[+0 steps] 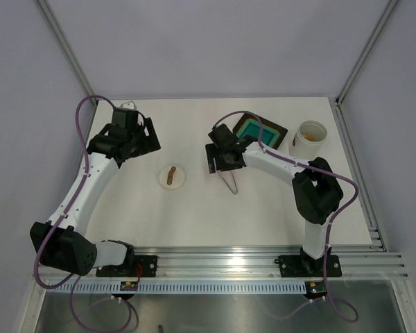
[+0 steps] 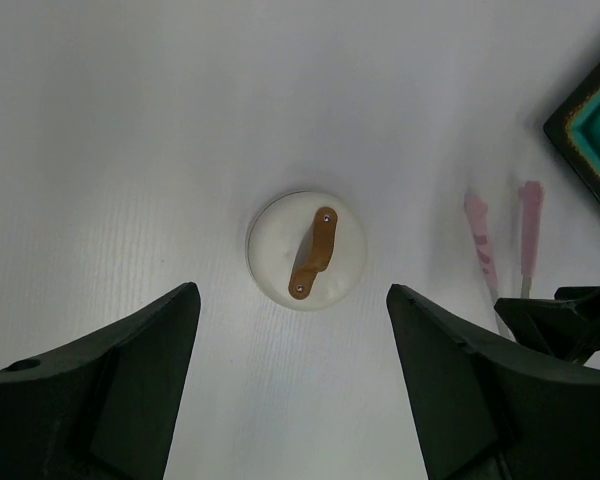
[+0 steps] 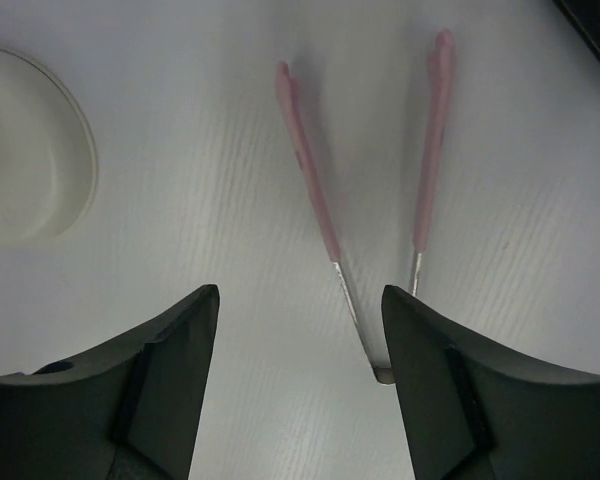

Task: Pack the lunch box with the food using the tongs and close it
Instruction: Place the clamp at the center of the board, then pick up the box lid from the center of the board, then place the box lid at the center of the board, then pick up the box lid from the center of the board, then close the box lid on the packing box.

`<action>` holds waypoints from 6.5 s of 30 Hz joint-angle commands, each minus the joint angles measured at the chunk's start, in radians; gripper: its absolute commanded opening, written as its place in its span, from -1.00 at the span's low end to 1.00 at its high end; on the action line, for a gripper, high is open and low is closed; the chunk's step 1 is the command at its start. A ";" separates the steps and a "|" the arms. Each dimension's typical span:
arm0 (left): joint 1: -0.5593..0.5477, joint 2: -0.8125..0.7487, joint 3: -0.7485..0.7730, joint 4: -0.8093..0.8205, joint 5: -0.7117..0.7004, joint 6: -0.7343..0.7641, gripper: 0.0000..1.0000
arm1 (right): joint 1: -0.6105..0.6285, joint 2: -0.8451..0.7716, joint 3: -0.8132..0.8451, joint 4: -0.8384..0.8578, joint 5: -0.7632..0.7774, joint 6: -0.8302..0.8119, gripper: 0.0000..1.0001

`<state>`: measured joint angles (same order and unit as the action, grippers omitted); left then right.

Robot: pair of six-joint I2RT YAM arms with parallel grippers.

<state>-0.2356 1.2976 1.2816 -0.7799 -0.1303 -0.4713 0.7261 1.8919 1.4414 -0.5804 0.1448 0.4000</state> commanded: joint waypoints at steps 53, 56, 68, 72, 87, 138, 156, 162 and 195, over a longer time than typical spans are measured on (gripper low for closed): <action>-0.395 0.361 0.183 -0.062 0.099 0.040 -1.00 | -0.441 -0.551 -0.242 -0.117 0.093 0.086 0.40; -0.468 0.388 0.263 -0.077 0.107 0.028 -1.00 | -0.530 -0.576 -0.254 -0.137 0.079 0.095 0.39; -0.709 0.762 0.702 -0.147 0.121 0.060 -1.00 | -0.711 -0.708 -0.331 -0.154 0.012 0.161 0.44; -0.749 0.873 0.809 -0.157 0.124 0.066 -1.00 | -0.712 -0.741 -0.343 -0.154 -0.024 0.160 0.45; -0.758 0.961 0.883 -0.139 0.219 0.071 0.11 | -0.712 -0.764 -0.360 -0.187 -0.013 0.137 0.47; -0.163 0.173 0.185 0.008 0.222 0.057 0.09 | -0.163 -0.211 -0.326 -0.121 0.047 0.207 0.00; -0.163 0.167 0.162 0.014 0.225 0.063 0.08 | -0.154 -0.139 -0.354 0.048 0.122 0.160 -0.29; -0.163 0.172 0.167 0.014 0.227 0.065 0.08 | -0.154 -0.175 -0.332 0.021 0.139 0.132 -0.75; -0.162 0.149 0.168 -0.004 0.210 0.074 0.08 | -0.754 -0.030 0.614 -0.515 0.044 -0.115 -1.00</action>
<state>-0.3981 1.4796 1.4456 -0.8104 0.0727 -0.4145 0.0093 1.8248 1.9823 -1.0428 0.2199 0.3069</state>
